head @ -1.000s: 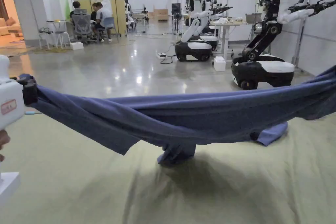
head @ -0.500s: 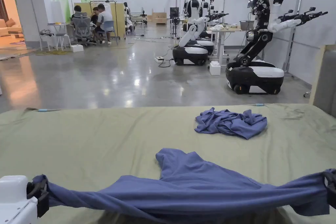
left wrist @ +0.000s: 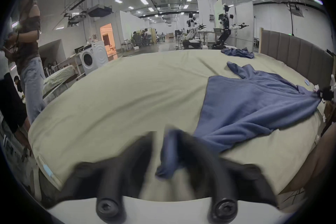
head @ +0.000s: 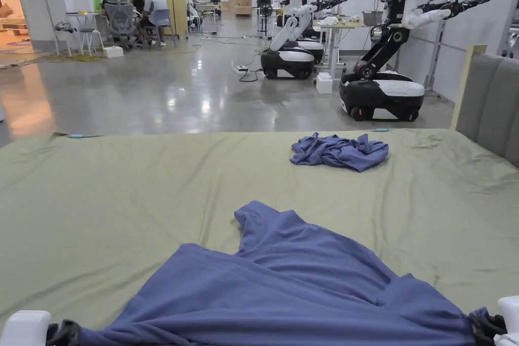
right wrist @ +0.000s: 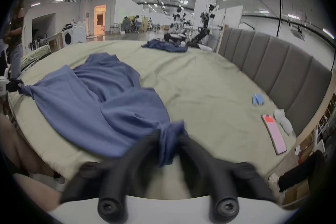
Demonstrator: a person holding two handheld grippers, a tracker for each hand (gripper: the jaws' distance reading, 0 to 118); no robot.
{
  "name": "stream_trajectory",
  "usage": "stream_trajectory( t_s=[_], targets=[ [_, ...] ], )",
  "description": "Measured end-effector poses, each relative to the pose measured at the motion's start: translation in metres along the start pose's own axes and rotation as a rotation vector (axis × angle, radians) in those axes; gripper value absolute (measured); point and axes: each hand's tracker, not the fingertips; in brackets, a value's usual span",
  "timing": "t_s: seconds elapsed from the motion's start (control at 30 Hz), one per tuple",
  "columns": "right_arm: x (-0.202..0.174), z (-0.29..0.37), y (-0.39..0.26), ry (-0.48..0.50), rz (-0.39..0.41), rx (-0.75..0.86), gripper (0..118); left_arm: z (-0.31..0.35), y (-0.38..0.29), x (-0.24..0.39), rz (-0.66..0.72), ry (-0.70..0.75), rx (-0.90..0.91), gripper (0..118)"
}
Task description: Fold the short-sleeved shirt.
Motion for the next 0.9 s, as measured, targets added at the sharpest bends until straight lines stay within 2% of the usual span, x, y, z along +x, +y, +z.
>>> stream_trajectory(
  t_s=[0.03,0.07,0.1,0.13,0.27,0.3,0.33,0.37,0.4,0.43,0.47,0.5,0.53,0.57,0.6,0.63,0.73,0.8,0.83,0.87,0.9],
  targets=[
    [0.0,0.0,-0.001,-0.018,-0.003,-0.006,75,0.002,0.0,-0.002,0.028,-0.005,-0.008,91],
    [0.0,0.003,-0.002,-0.023,-0.004,0.008,116,0.011,0.002,-0.002,0.055,-0.023,-0.015,118],
    [-0.002,0.022,0.0,-0.062,-0.012,0.047,117,0.028,0.008,-0.006,0.063,-0.019,0.094,118],
    [-0.003,0.035,0.003,-0.042,-0.015,0.14,117,0.033,0.013,-0.009,0.098,-0.034,0.118,118],
    [-0.017,0.091,0.019,-0.094,0.016,0.302,118,0.106,0.035,0.0,0.122,-0.031,0.26,118],
    [-0.026,0.109,0.022,-0.091,0.006,0.339,116,0.128,0.04,0.003,0.127,-0.022,0.306,118],
    [-0.032,0.122,0.024,-0.057,-0.007,0.348,106,0.145,0.04,0.005,0.137,-0.04,0.336,118],
    [-0.045,0.145,0.03,0.019,-0.012,0.382,76,0.165,0.041,0.007,0.128,-0.077,0.351,117],
    [-0.056,0.16,0.03,0.07,0.001,0.441,17,0.183,0.041,0.012,0.103,-0.074,0.379,91],
    [-0.067,0.165,0.03,0.038,0.029,0.45,8,0.196,0.039,0.016,0.076,-0.062,0.409,43],
    [-0.079,0.171,0.03,-0.014,0.042,0.451,8,0.207,0.034,0.021,0.047,-0.042,0.41,0],
    [-0.072,0.157,0.016,0.007,0.023,0.437,7,0.211,0.031,0.026,0.03,-0.007,0.393,0],
    [-0.072,0.157,0.014,0.074,0.021,0.462,7,0.215,0.026,0.027,0.046,0.016,0.392,0],
    [-0.076,0.157,0.013,0.113,0.016,0.469,6,0.216,0.021,0.021,0.076,-0.054,0.348,0],
    [-0.08,0.154,0.014,0.118,0.029,0.463,6,0.21,0.019,0.019,0.095,-0.093,0.291,0],
    [-0.092,0.165,0.02,0.13,0.095,0.484,6,0.202,0.015,0.016,0.121,-0.077,0.274,0],
    [-0.112,0.169,0.024,0.175,0.121,0.474,6,0.153,0.019,-0.008,0.135,-0.079,0.138,0],
    [-0.12,0.169,0.029,0.218,0.121,0.472,6,0.106,0.026,-0.032,0.28,-0.143,0.005,0],
    [-0.125,0.169,0.03,0.226,0.128,0.468,6,0.087,0.03,-0.041,0.318,-0.153,-0.046,2],
    [-0.131,0.169,0.029,0.225,0.143,0.47,6,0.072,0.033,-0.049,0.328,-0.131,-0.055,30],
    [-0.137,0.167,0.043,0.23,0.16,0.459,6,0.057,0.036,-0.054,0.338,-0.089,-0.049,101]
  ],
)
